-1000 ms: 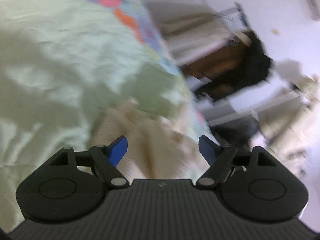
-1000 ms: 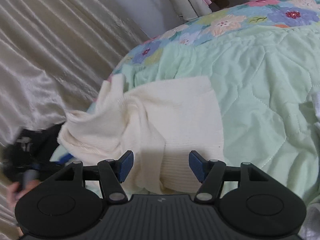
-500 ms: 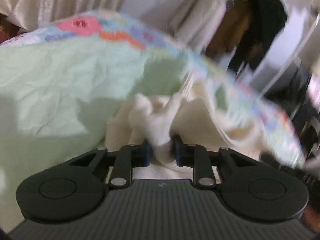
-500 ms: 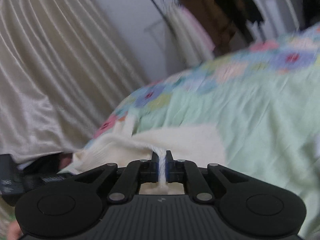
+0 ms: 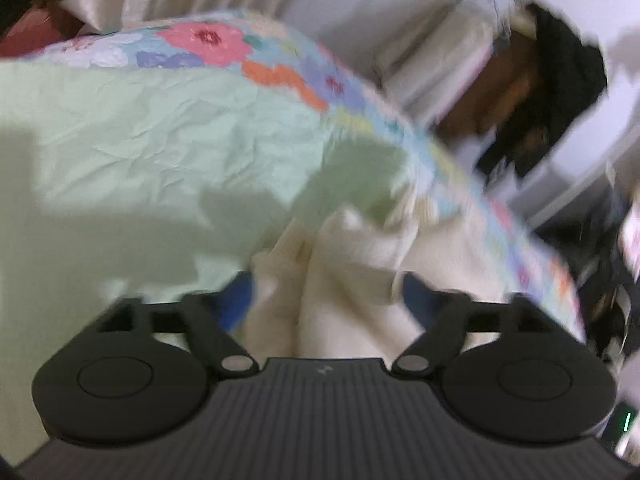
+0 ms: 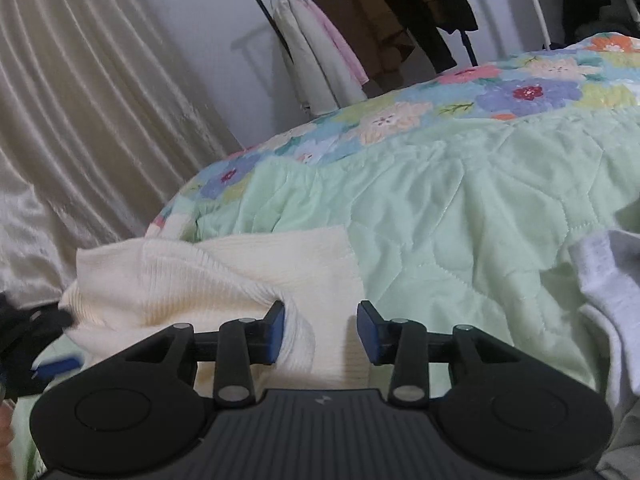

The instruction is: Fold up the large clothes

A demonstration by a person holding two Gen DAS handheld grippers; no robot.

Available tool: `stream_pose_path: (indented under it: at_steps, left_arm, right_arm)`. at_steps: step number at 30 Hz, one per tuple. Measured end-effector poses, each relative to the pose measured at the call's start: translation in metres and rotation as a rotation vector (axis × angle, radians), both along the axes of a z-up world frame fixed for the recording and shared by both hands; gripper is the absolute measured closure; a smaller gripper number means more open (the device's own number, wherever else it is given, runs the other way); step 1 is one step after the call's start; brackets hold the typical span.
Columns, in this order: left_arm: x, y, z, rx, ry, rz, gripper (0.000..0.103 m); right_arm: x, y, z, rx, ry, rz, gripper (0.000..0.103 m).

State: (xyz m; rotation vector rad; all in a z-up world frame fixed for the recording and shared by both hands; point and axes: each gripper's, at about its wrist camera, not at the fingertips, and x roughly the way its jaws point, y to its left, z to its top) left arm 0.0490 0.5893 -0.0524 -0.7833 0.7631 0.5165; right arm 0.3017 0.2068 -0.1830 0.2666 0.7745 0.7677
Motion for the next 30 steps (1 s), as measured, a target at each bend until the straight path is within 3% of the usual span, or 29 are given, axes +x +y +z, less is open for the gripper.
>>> stream_pose_path:
  at_steps: [2, 5, 7, 10, 13, 14, 15, 18, 21, 23, 26, 28, 30]
  left_arm:
    - [-0.010, 0.001, -0.007, -0.068, 0.027, -0.058, 0.006]
    - [-0.020, 0.011, -0.032, -0.295, -0.079, -0.043, 0.006]
    - [-0.013, 0.014, -0.049, -0.430, -0.099, -0.020, 0.006]
    - [0.002, 0.006, -0.067, -0.505, -0.073, 0.041, 0.006]
    - [0.007, 0.001, -0.079, -0.464, -0.059, 0.205, 0.007]
    - [0.007, 0.001, -0.080, -0.460, -0.075, 0.213, 0.013]
    - [0.007, -0.002, -0.076, -0.423, -0.100, 0.220, 0.037]
    - [0.012, -0.006, -0.062, -0.290, -0.116, 0.221, 0.050]
    - [0.019, -0.007, -0.054, -0.227, -0.133, 0.228, 0.051]
    - [0.018, -0.010, -0.051, -0.204, -0.139, 0.225, 0.051]
    - [0.016, -0.014, -0.050, -0.187, -0.141, 0.223, 0.051]
    - [0.017, -0.014, -0.052, -0.195, -0.135, 0.218, 0.045]
    - [0.019, -0.014, -0.055, -0.206, -0.140, 0.213, 0.032]
  right_arm:
    - [0.002, 0.000, -0.004, 0.004, 0.012, -0.002, 0.063]
    - [0.003, 0.001, -0.006, 0.016, 0.034, -0.009, 0.063]
    - [0.003, 0.001, -0.004, 0.018, 0.038, -0.011, 0.063]
    - [0.003, 0.001, -0.004, 0.025, 0.043, -0.012, 0.063]
    - [0.005, -0.001, -0.004, 0.037, 0.060, -0.011, 0.063]
    - [0.005, -0.001, -0.004, 0.040, 0.065, -0.010, 0.063]
    - [0.006, -0.002, -0.005, 0.042, 0.068, -0.009, 0.063]
    - [0.003, -0.007, -0.005, 0.049, 0.094, -0.011, 0.054]
    - [-0.015, -0.018, -0.003, 0.053, 0.121, -0.023, 0.046]
    - [-0.050, -0.032, -0.002, 0.041, 0.090, -0.014, 0.045]
    - [-0.081, -0.030, -0.011, -0.044, 0.070, 0.086, 0.045]
    - [-0.086, -0.018, -0.019, -0.065, 0.111, 0.154, 0.045]
    - [-0.088, -0.005, -0.023, -0.085, 0.093, 0.171, 0.045]
